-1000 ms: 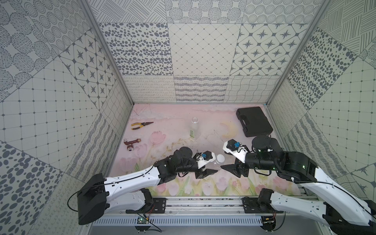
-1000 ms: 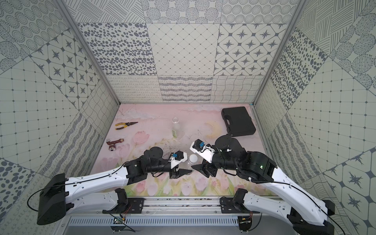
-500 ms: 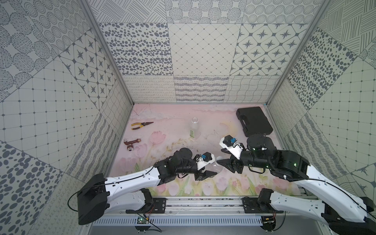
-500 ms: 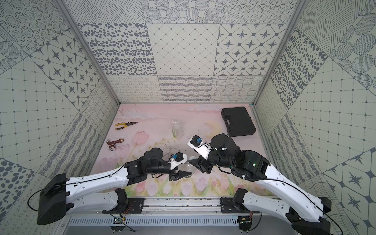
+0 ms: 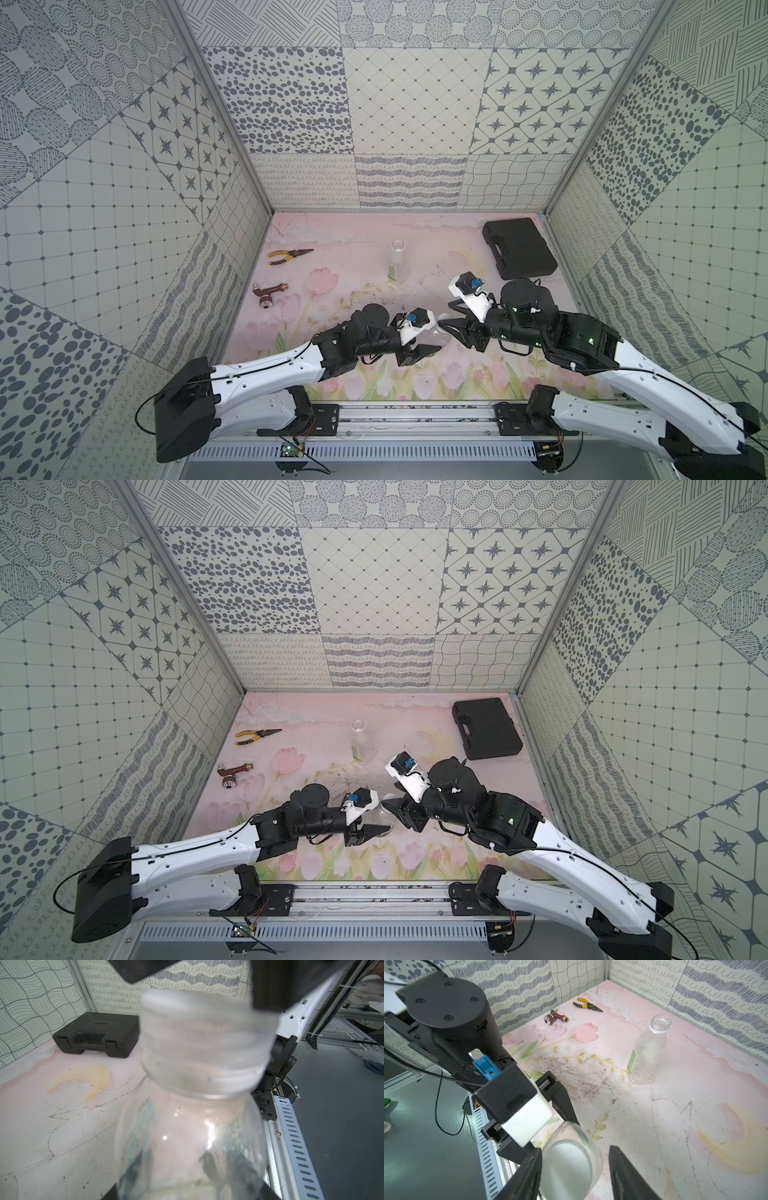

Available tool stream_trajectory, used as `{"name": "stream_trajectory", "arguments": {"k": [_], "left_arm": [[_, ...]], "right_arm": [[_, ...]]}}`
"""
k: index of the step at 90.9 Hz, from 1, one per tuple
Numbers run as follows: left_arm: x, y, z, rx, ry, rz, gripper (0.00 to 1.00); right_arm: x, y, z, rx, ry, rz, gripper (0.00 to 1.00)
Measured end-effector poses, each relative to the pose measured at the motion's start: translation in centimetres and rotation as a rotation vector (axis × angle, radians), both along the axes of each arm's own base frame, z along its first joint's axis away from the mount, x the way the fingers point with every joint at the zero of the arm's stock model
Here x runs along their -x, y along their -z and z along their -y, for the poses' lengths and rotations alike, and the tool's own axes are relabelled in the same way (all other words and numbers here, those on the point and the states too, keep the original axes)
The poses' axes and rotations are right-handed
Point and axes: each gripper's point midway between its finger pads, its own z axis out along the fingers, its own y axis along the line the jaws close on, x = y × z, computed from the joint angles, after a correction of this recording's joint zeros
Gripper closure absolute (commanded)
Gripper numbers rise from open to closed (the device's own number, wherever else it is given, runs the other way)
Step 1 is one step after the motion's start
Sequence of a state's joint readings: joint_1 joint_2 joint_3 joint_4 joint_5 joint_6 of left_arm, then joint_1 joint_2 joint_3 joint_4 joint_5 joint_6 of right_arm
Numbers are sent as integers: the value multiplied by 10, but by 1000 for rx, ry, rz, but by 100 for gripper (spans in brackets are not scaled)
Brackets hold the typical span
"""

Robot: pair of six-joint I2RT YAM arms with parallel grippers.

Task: Screw on the bottle caps
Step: Screw the bottle cap onto the plastic bottle.

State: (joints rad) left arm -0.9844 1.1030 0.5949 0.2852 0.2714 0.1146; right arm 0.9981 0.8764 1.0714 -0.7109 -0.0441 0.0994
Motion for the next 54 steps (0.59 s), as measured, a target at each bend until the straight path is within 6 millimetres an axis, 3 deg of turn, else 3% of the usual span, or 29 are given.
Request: {"name": "stream_trajectory", "arguments": {"k": [25,54], "left_arm": [[-5,-5,-7,21,-49,19,55],[-12,-7,-9,46,-96,30,55]], "right_arm": [[-4,-4,-12,-95,24,-37,53],[-1,-5,-19,-122,9,-54,48]]}}
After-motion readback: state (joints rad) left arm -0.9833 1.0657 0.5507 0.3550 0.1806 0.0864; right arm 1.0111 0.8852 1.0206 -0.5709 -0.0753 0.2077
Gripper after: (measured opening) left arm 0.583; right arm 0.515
